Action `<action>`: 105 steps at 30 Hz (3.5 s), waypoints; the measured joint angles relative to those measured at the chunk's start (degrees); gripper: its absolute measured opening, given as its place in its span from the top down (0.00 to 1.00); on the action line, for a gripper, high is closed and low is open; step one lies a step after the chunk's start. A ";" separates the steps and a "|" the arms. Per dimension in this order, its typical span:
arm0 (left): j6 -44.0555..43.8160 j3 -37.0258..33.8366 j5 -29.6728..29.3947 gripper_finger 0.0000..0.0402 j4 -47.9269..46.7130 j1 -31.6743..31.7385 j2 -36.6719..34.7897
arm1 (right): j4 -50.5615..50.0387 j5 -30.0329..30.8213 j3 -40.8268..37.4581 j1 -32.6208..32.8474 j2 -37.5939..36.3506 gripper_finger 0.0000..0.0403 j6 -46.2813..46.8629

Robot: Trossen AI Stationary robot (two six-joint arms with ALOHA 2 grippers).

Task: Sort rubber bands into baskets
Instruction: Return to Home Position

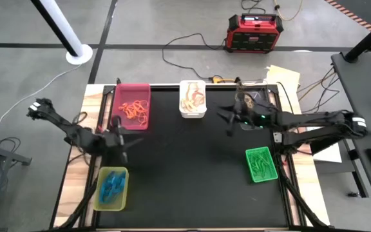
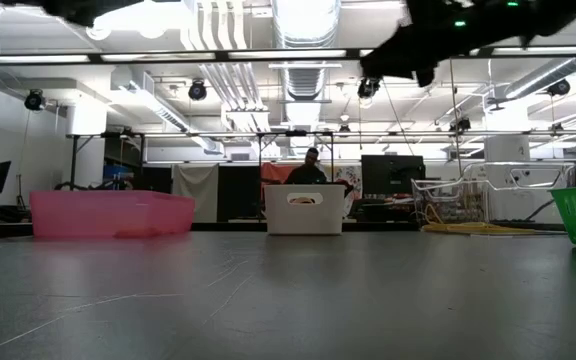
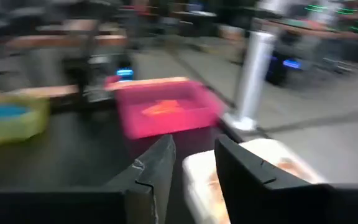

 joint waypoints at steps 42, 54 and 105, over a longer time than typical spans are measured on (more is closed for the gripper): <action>-4.56 -20.64 24.29 0.81 -10.93 27.08 -35.44 | -5.35 -26.13 -35.19 0.06 -55.97 0.91 -8.97; -12.42 -20.84 13.38 0.81 -9.09 27.12 -34.35 | -5.92 -25.67 -35.21 0.06 -54.24 0.91 -7.37; -12.43 -16.90 13.19 0.81 -9.22 27.12 -34.20 | -5.99 -25.64 -35.28 0.06 -53.30 0.91 -1.31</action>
